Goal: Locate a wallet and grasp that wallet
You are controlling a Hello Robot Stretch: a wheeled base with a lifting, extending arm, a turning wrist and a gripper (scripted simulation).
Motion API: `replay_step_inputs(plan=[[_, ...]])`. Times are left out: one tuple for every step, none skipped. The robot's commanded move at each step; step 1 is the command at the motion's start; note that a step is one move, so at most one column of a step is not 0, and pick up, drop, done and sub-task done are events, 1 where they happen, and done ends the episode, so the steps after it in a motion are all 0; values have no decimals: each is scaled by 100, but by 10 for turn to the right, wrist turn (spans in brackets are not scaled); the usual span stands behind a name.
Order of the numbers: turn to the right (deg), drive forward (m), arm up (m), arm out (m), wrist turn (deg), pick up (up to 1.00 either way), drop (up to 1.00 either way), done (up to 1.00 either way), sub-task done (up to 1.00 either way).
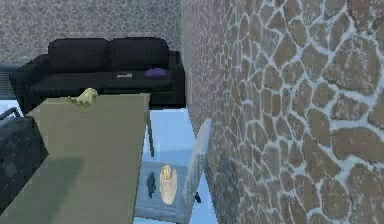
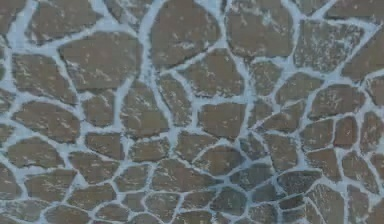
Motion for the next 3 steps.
replay_step_inputs(plan=[[-450, 0, 0, 0, 0, 0, 0, 0, 0], [-450, 0, 0, 0, 0, 0, 0, 0, 0], [0, 0, 50, 0, 0, 0, 0, 0, 0]])
